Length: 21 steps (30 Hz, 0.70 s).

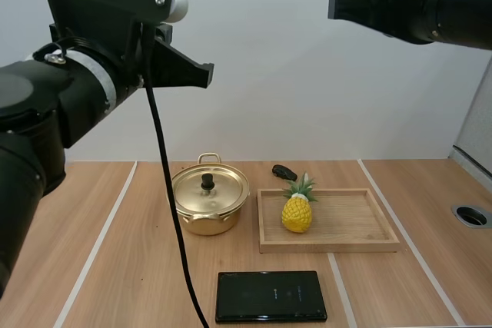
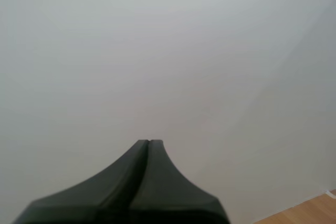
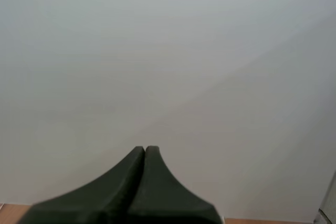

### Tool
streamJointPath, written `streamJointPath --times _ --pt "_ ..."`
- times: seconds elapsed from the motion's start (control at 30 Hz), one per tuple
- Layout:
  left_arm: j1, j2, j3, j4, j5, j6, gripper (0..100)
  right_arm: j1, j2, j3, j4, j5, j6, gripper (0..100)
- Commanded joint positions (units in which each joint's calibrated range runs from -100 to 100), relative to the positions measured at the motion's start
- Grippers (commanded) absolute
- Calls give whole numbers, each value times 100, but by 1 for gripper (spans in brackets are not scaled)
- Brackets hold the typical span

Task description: Open the pot, put the grape inside, and close it

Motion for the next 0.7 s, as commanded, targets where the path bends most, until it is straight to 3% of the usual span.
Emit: streamJointPath --times 0.0,0.37,0.67 --pt "10 -304 158 -126 4 66 0 -21 -258 321 33 -205 17 0" --pt "10 -1777 855 49 -292 -131 0 -21 -1125 1413 72 -766 17 0" --pt "1 -2180 1125 225 -846 -512 0 -21 -1232 1509 253 -766 17 0"
